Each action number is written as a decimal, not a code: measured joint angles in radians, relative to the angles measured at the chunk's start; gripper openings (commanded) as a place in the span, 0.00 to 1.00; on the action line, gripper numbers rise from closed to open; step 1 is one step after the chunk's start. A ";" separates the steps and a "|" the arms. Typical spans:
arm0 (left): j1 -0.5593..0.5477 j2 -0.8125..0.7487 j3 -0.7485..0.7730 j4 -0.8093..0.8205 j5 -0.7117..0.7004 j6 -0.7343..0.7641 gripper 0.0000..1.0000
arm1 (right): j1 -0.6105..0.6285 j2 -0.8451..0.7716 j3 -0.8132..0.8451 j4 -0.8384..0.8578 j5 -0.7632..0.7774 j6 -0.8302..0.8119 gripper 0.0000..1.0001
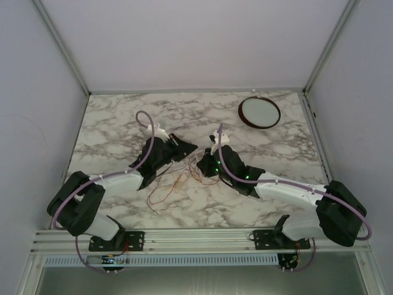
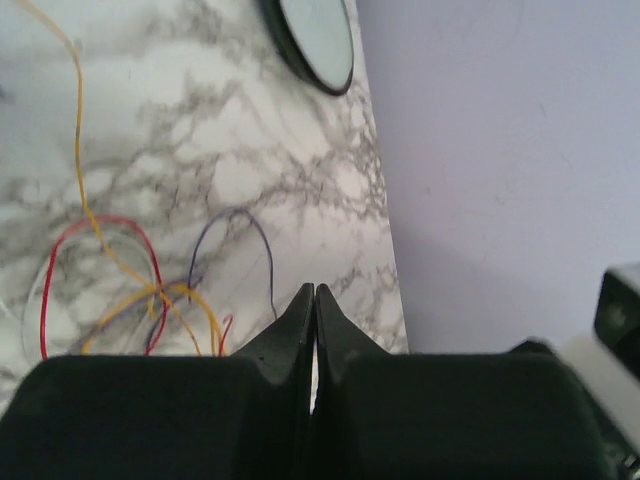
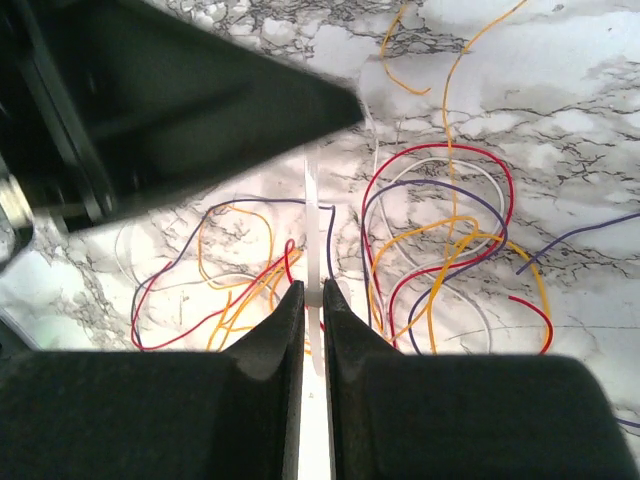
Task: Zip-tie the wires
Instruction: Tie the cable at the center of the board.
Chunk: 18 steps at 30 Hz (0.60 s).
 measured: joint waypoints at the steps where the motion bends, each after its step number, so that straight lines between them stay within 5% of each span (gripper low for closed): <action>1: 0.016 -0.001 0.029 -0.024 0.005 0.017 0.00 | 0.005 -0.002 0.000 0.000 0.007 0.000 0.07; 6: 0.056 -0.001 0.107 -0.080 0.037 0.067 0.02 | 0.018 -0.010 -0.002 0.002 0.036 -0.001 0.07; 9: 0.057 -0.001 0.102 -0.076 0.050 0.073 0.30 | 0.018 -0.010 -0.002 -0.006 0.039 -0.004 0.07; 12: 0.061 -0.001 0.079 -0.058 0.054 0.071 0.40 | 0.018 -0.010 -0.001 -0.023 0.032 -0.010 0.07; 18: 0.050 -0.048 -0.017 -0.056 0.056 0.072 0.44 | 0.011 -0.006 -0.001 -0.021 0.012 -0.011 0.07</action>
